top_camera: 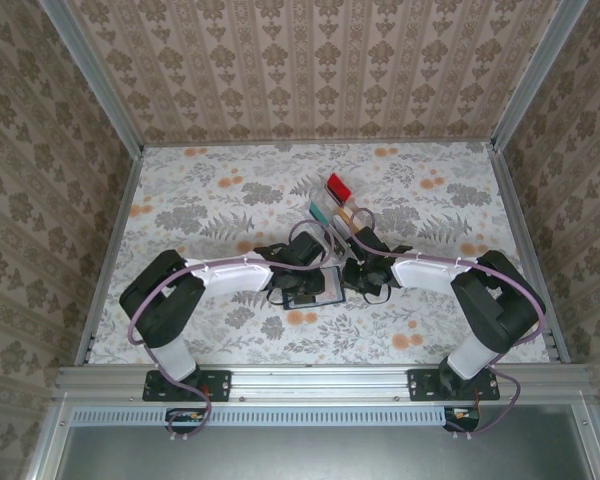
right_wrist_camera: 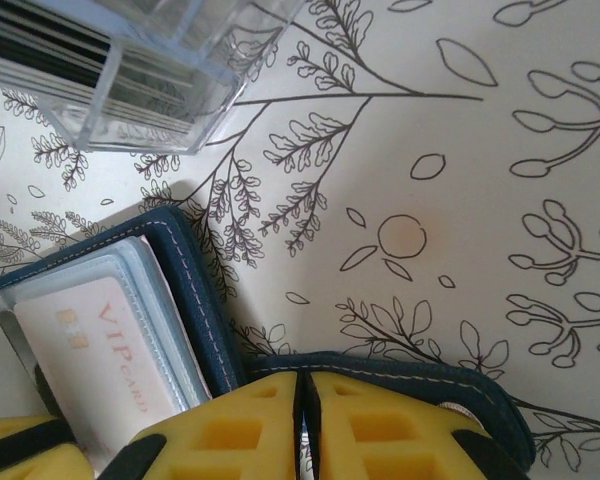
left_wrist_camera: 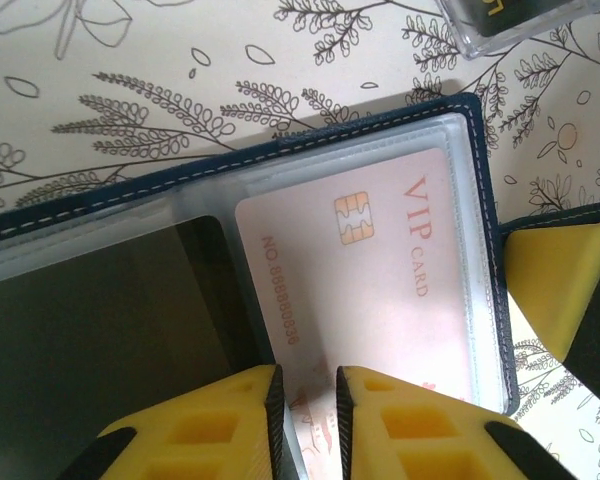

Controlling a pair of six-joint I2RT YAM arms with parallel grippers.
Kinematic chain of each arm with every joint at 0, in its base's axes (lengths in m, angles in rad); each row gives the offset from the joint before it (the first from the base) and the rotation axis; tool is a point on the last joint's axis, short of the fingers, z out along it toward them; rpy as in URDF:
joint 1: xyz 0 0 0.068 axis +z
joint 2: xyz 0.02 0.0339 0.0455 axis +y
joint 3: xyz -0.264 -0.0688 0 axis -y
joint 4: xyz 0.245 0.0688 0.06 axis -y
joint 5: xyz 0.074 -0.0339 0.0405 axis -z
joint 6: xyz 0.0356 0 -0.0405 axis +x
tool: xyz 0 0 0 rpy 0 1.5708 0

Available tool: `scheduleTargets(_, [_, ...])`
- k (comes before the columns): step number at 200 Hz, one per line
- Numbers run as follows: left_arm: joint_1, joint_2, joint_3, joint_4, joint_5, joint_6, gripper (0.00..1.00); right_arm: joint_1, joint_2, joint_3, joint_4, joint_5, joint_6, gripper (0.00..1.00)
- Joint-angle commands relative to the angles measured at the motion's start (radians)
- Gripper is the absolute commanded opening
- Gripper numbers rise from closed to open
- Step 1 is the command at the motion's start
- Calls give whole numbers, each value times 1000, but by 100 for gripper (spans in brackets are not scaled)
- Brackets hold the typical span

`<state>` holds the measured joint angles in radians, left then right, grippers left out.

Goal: Put the credit cards into the card holder
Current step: Insert the credit card into the card slot.

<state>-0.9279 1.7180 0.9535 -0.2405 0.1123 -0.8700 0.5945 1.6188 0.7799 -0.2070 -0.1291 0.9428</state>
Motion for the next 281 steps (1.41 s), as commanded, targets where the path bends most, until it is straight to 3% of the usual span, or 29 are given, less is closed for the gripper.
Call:
scheduleTargets(1, [-6,23,24,20,34,12,22,11,48,-13,-53,-21,-1,14])
scheduleTargets(94, [15,-33,-92,218,92,-28,28,18,43,-19,-59,-23,-2,14])
scheduleTargets(163, [26,-121,-111,142,12,-11,37,24,33,-26,-68,-6,5,14])
scheduleTargets(228, [25,-69,-96,104,2,-34,37,27,32,-27,-70,-7,5,14])
scheduleTargets(281, [20,-20,-84,138,36,-35,26,28,37,-23,-65,-10,3,14])
